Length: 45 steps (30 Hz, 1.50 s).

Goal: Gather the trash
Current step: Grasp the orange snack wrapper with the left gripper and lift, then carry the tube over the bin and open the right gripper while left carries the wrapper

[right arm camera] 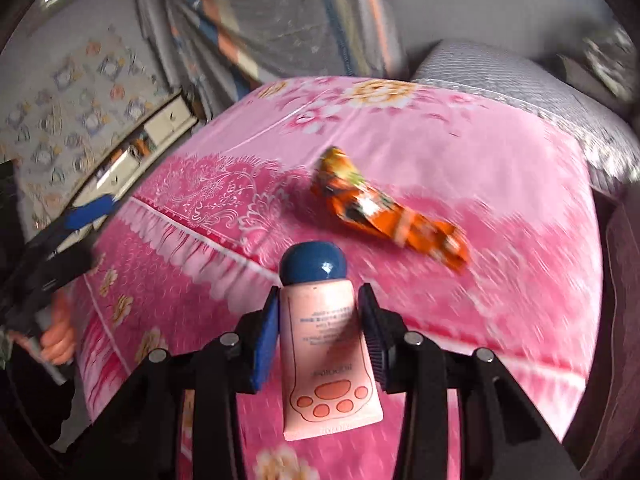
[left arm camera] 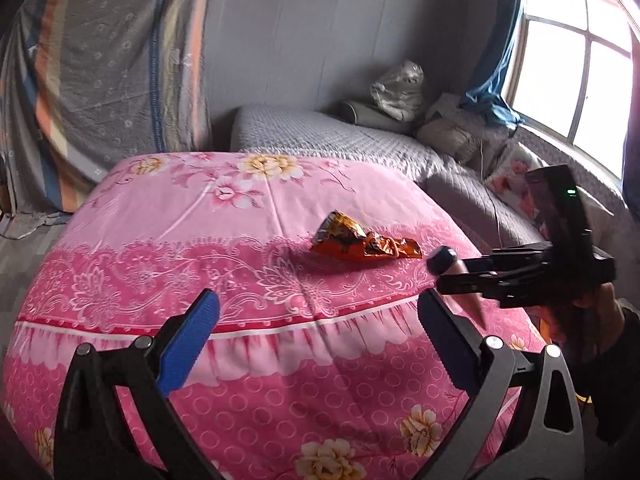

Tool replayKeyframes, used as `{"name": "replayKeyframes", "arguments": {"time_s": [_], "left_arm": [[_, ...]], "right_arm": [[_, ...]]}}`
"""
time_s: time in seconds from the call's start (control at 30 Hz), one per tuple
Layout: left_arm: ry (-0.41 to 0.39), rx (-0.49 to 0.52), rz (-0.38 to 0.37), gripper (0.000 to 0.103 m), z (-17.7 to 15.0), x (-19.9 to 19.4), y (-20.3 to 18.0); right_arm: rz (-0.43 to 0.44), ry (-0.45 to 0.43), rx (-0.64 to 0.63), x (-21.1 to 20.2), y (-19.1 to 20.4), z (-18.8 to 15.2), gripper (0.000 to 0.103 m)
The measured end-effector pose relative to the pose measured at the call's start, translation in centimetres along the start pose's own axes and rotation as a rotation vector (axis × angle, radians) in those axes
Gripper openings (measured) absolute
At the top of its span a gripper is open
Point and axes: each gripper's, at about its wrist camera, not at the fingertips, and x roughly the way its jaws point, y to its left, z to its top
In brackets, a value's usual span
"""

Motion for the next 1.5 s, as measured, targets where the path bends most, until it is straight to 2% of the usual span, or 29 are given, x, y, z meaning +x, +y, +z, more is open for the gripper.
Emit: {"name": "replayKeyframes", "arguments": {"time_s": [0.1, 0.3, 0.37, 0.5, 0.67, 0.7, 0.73, 0.77, 0.8, 0.83, 0.93, 1.0, 1.03, 1.1, 1.27, 1.33, 1.5], "left_arm": [[0.062, -0.002, 0.018, 0.095, 1.2, 3.6, -1.0], [0.14, -0.12, 0.099, 0.094, 3.8, 9.9, -1.8], [0.163, -0.159, 0.128, 0.094, 4.3, 11.6, -2.2], [0.176, -0.14, 0.246, 0.094, 5.2, 15.2, -3.5], [0.229, -0.167, 0.292, 0.094, 5.3, 18.7, -3.0], [0.226, -0.152, 0.302, 0.093, 5.3, 19.0, -3.2], [0.22, -0.133, 0.311, 0.086, 5.3, 19.2, -3.4], [0.214, -0.121, 0.307, 0.078, 5.3, 19.3, -3.5], [0.219, -0.116, 0.279, 0.065, 5.3, 19.5, -3.7], [0.222, -0.116, 0.267, 0.056, 5.5, 19.7, -3.9], [0.214, -0.063, 0.276, 0.043, 5.6, 20.2, -4.9], [0.21, -0.003, 0.302, 0.039, 5.2, 20.7, -5.7], [0.207, 0.004, 0.296, 0.033, 5.1, 20.8, -5.8], [0.198, 0.017, 0.29, 0.031, 5.0, 20.5, -6.1], [0.16, -0.024, 0.251, 0.026, 4.7, 18.2, -5.2], [0.132, -0.045, 0.225, 0.026, 4.7, 16.2, -4.9], [0.018, -0.009, 0.183, 0.026, 4.9, 9.2, -6.4]], "right_arm": [[0.018, -0.065, 0.09, -3.9, -2.0, -3.5, 0.037], [0.078, -0.156, 0.174, -8.4, -3.2, -8.0, 0.037], [0.1, -0.176, 0.191, -9.1, -3.5, -8.7, 0.037], [0.133, -0.201, 0.223, -9.6, -4.2, -9.5, 0.037], [0.145, -0.214, 0.241, -10.3, -4.8, -10.8, 0.037], [0.152, -0.217, 0.246, -10.5, -5.0, -11.0, 0.037], [0.15, -0.222, 0.252, -10.7, -5.1, -11.3, 0.037], [0.145, -0.226, 0.256, -11.0, -5.2, -11.5, 0.037], [0.143, -0.231, 0.262, -11.3, -5.4, -11.8, 0.037], [0.143, -0.235, 0.27, -11.5, -5.5, -12.0, 0.037], [0.141, -0.245, 0.288, -12.2, -5.7, -12.7, 0.037], [0.141, -0.254, 0.294, -12.6, -5.5, -13.1, 0.037], [0.141, -0.257, 0.295, -12.8, -5.4, -13.2, 0.037], [0.139, -0.262, 0.299, -13.1, -5.2, -13.5, 0.037], [0.134, -0.266, 0.298, -13.9, -4.4, -13.9, 0.037], [0.138, -0.27, 0.296, -14.2, -4.1, -14.0, 0.037], [0.172, -0.282, 0.287, -14.8, -2.6, -14.0, 0.037]]}}
